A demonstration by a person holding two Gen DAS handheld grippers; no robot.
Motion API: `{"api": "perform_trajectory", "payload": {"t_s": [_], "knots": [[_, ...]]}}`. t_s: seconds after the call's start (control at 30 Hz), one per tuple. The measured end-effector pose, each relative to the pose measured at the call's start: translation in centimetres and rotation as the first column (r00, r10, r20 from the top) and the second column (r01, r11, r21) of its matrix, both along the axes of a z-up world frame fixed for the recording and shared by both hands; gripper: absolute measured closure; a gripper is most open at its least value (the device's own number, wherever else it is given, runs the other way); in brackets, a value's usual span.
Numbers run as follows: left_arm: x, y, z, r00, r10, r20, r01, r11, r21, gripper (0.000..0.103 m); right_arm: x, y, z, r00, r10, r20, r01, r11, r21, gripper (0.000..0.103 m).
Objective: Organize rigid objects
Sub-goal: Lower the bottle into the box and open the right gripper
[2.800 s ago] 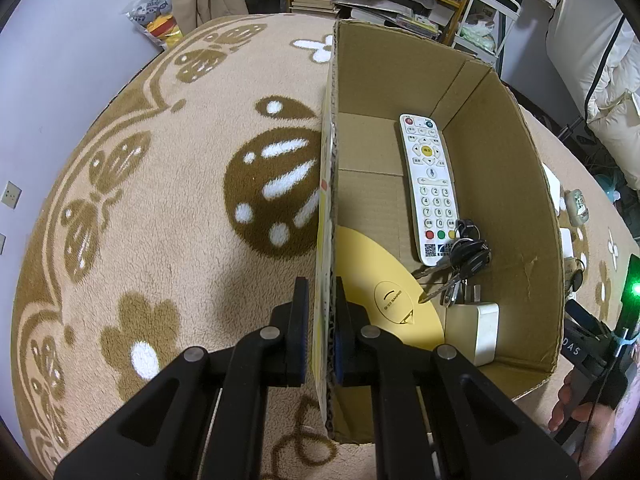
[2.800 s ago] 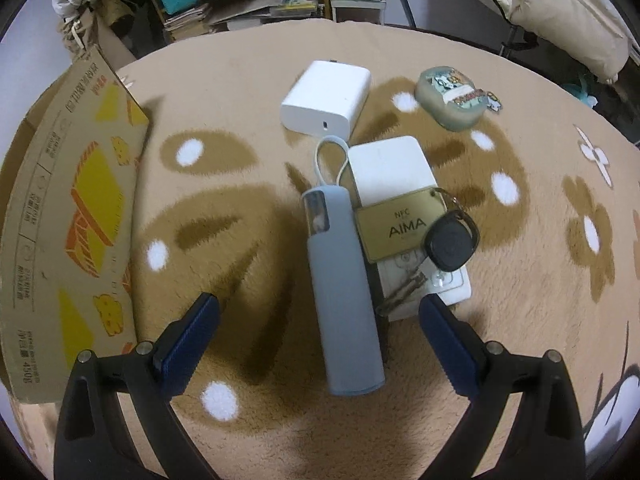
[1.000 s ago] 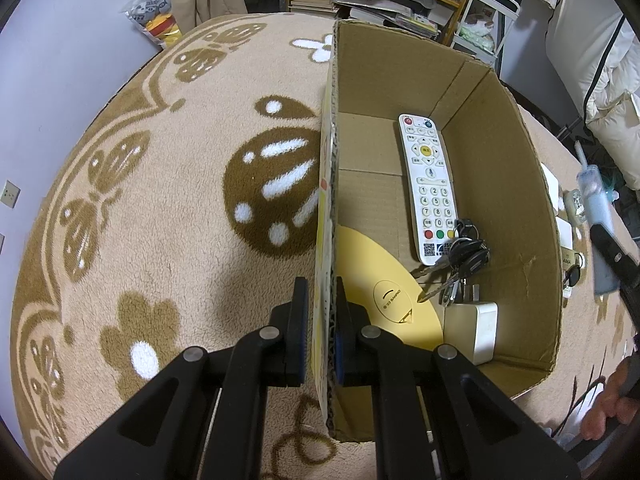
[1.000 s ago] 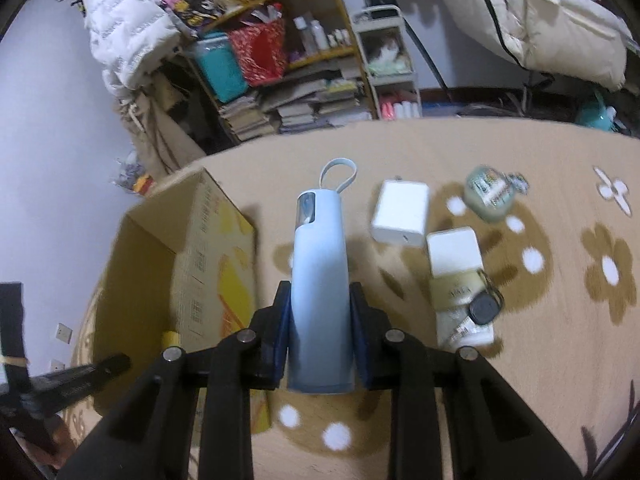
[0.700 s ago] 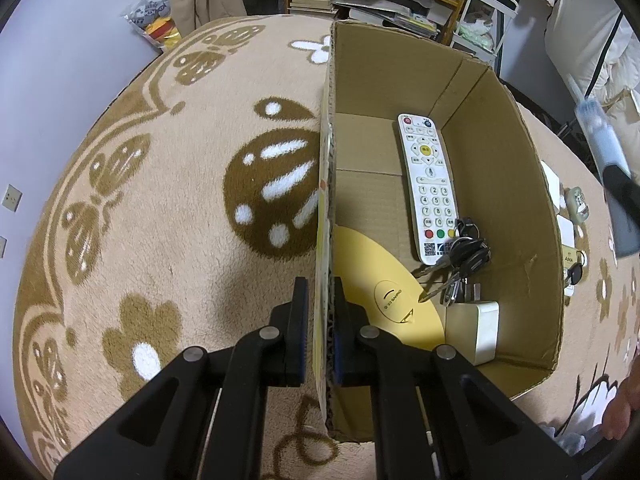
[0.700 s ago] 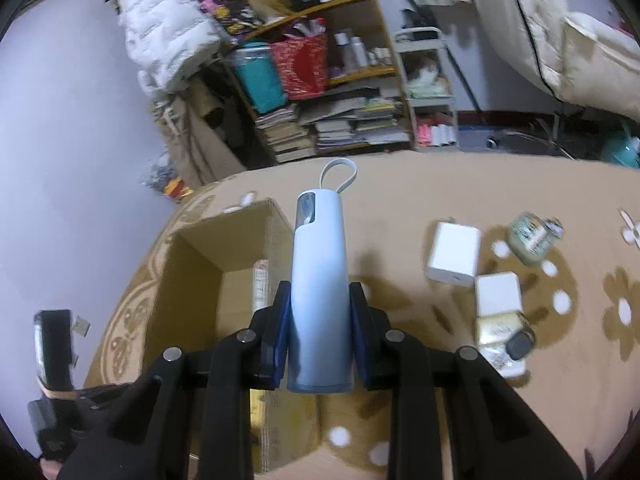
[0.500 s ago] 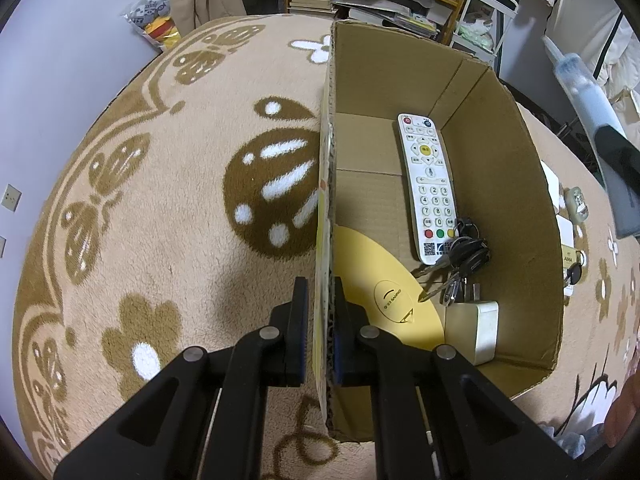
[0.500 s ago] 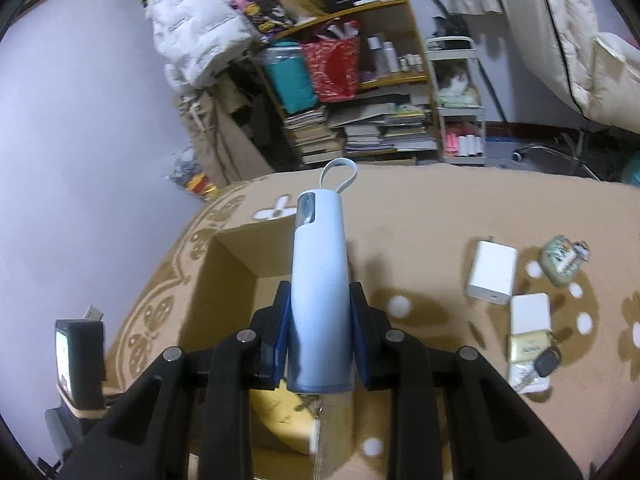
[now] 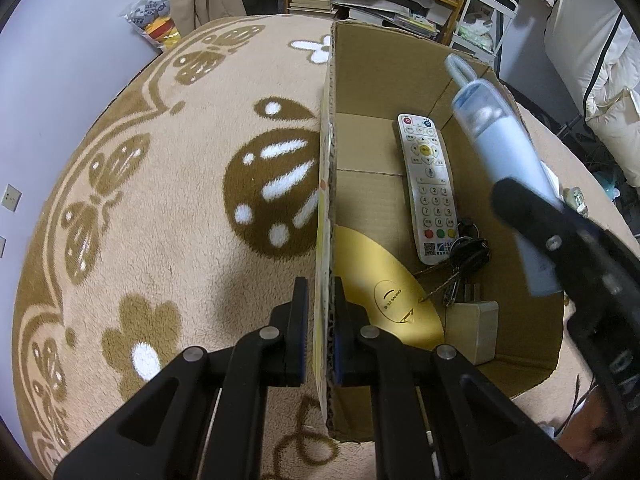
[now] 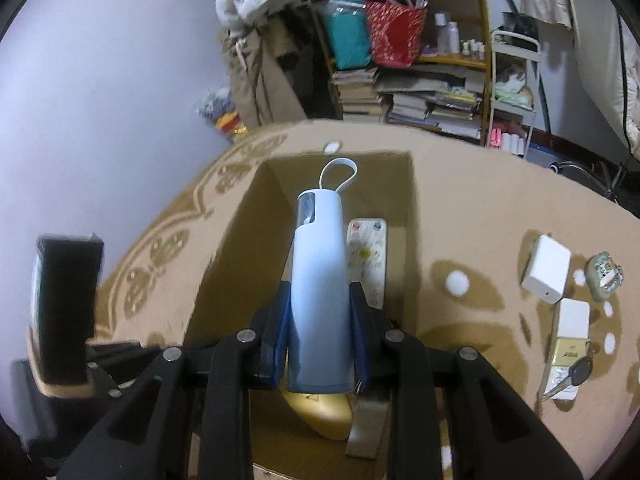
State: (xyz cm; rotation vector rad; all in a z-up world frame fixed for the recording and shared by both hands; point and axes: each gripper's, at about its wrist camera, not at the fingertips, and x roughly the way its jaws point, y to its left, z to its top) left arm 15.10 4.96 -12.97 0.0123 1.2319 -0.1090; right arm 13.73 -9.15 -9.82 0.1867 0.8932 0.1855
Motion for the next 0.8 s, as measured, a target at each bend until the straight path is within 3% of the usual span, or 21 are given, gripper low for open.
{"api": "perform_trajectory", "payload": {"t_s": [0.6,0.8], "knots": [[0.0,0.0,-0.1,1.000,0.000,0.002,0.000,1.000,-0.010,0.093,0.9,0.1,-1.7,0.999,-0.025,-0.035,0.024,1.000,-0.009,0.074],[0.0,0.0,-0.2,1.000,-0.001,-0.002,0.001,1.000,-0.001,0.092,0.3,0.0,-1.0,1.000,-0.013,0.014,0.013,1.000,-0.016,0.075]]}}
